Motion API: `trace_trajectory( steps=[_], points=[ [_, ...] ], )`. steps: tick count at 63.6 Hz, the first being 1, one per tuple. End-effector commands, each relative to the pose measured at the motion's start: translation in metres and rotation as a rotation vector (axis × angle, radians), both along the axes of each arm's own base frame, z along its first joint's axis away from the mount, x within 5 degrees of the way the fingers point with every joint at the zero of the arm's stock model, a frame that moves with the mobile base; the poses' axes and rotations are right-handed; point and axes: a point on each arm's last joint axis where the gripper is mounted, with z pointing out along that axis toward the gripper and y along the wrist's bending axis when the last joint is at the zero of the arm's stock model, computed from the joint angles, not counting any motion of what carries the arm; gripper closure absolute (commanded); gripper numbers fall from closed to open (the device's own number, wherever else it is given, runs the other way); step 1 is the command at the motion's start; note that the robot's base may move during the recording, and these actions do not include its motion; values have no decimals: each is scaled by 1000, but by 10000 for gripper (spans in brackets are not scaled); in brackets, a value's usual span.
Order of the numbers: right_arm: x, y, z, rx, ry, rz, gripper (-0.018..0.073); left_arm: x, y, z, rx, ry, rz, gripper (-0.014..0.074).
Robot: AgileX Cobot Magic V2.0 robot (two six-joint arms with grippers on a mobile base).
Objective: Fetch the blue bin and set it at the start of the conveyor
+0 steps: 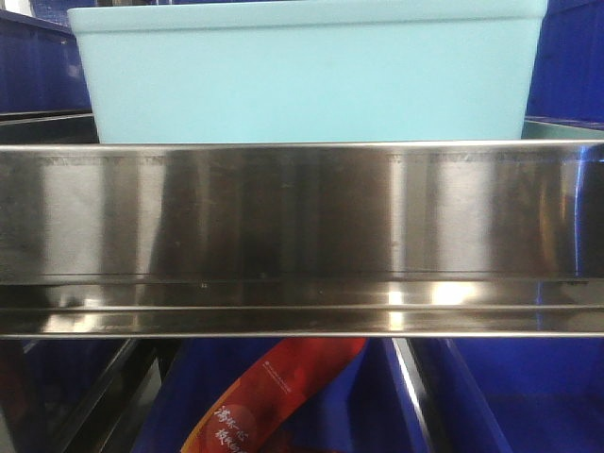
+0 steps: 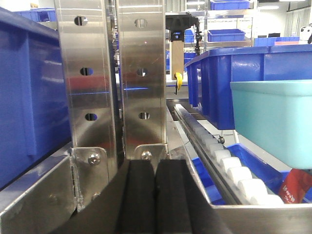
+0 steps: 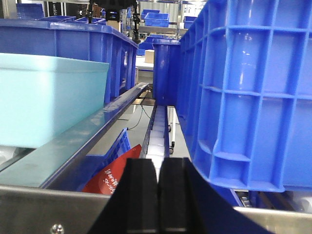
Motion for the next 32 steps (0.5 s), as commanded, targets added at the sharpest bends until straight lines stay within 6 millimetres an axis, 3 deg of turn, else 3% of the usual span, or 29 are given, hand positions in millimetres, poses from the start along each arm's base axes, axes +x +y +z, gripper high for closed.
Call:
trace_trajectory(
  steps=[1, 32],
  points=[
    [0, 0, 2, 7, -21, -2, 725, -1, 0, 2, 3, -21, 1, 707],
    [0, 0, 2, 7, -21, -2, 725, -1, 0, 2, 3, -21, 1, 707]
  ],
)
